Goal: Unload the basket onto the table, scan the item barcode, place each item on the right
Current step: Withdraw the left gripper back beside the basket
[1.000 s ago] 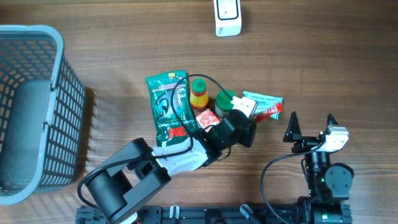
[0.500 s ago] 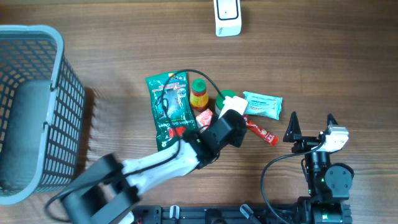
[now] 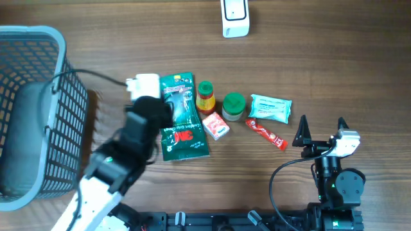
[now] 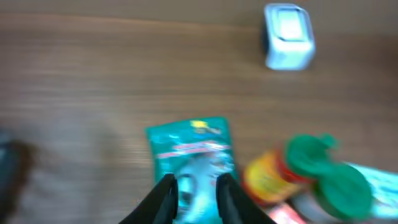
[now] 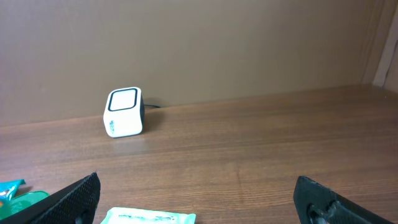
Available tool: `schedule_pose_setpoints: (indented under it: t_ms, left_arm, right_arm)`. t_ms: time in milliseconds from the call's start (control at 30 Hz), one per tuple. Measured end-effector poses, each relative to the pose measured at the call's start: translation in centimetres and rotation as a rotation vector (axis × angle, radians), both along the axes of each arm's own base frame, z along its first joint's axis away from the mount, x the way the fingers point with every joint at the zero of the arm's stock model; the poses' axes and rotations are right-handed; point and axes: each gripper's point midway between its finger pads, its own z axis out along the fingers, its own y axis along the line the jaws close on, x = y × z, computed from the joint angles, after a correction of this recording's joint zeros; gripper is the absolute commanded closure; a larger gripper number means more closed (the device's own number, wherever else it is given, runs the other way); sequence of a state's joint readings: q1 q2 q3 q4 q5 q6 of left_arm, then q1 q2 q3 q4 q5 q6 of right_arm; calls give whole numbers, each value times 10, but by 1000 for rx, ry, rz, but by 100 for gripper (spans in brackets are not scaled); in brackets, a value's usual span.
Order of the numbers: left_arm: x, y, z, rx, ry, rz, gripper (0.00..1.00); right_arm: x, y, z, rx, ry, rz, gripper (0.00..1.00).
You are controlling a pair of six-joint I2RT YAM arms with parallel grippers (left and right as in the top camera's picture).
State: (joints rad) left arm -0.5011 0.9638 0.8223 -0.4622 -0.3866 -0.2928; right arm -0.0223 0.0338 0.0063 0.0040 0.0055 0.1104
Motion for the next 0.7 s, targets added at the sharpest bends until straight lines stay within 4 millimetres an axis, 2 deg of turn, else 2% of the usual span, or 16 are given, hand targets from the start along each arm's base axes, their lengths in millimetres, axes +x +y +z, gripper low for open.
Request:
schedule_pose_setpoints:
  t_ms: [33, 100, 167, 200, 267, 400, 700]
  left_arm:
    - [-1, 15, 4, -1, -6, 40, 73]
    - [-10, 45, 4, 8, 18, 112, 62]
    - [-23, 75, 4, 21, 37, 193, 39]
    - [-30, 85, 3, 24, 50, 218, 23]
    - [-47, 98, -3, 31, 96, 252, 2]
    - [-71, 106, -20, 46, 196, 266, 0]
    - [-75, 106, -24, 32, 216, 282, 0]
  right_arm:
    - [0, 0, 0, 0, 0, 0, 0]
    - [0, 0, 0, 0, 0, 0, 0]
    - [0, 0, 0, 0, 0, 0, 0]
    - [0, 0, 0, 0, 0, 0, 0]
    - [0, 0, 0, 0, 0, 0, 0]
    - [0, 0, 0, 0, 0, 0, 0]
    - [0, 0, 0, 0, 0, 0, 0]
